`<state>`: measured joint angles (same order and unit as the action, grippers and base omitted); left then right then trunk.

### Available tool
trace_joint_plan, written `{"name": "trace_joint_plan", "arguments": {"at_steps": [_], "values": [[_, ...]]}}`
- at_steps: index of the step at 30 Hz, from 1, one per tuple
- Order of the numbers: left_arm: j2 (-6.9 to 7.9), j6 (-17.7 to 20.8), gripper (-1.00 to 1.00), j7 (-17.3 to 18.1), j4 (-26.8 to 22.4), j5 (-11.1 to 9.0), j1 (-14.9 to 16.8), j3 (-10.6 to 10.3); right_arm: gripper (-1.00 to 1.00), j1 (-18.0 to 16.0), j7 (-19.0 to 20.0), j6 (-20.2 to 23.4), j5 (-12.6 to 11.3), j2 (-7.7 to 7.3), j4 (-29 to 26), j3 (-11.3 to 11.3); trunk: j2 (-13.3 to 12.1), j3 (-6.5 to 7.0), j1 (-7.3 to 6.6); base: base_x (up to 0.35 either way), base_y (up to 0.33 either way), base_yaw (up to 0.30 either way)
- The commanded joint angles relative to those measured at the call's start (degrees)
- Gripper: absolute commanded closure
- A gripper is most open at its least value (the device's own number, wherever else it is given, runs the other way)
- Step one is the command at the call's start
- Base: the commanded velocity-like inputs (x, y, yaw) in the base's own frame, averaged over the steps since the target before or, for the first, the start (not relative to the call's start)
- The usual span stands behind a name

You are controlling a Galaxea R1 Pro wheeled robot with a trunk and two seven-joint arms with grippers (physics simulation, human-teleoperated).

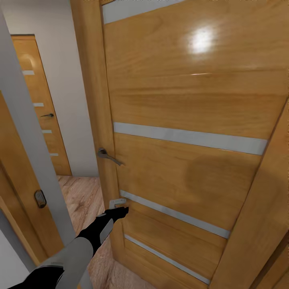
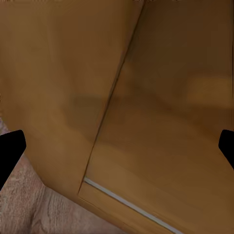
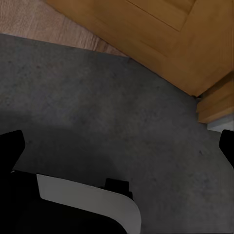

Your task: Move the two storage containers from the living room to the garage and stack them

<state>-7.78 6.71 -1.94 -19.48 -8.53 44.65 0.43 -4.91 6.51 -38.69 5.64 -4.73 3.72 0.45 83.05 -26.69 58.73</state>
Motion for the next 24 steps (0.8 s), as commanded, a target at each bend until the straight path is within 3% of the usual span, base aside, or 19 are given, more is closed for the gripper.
{"name": "trace_joint_plan", "arguments": {"at_steps": [1, 10, 24], "values": [[-0.04, 0.35, -1.0, 0.0, -0.15, -0.8, 0.0, -0.07, -1.0, -0.1, -0.09, -0.33, 0.33, -0.02, 0.2, -0.01, 0.03, -0.04, 0.0, 0.0, 0.0, -0.147], [-0.09, 0.33, -1.0, 0.0, -0.16, -0.82, 0.0, -0.07, -1.0, -0.1, -0.09, -0.33, 0.33, -0.01, 0.17, -0.01, 0.03, 0.12, 0.0, 0.0, 0.0, -0.206], [-0.13, 0.33, -1.0, 0.0, -0.13, -0.79, 0.0, -0.07, -1.0, -0.1, -0.09, -0.33, 0.33, -0.01, 0.17, -0.01, 0.03, 0.14, 0.0, 0.0, 0.0, -0.028]]}}
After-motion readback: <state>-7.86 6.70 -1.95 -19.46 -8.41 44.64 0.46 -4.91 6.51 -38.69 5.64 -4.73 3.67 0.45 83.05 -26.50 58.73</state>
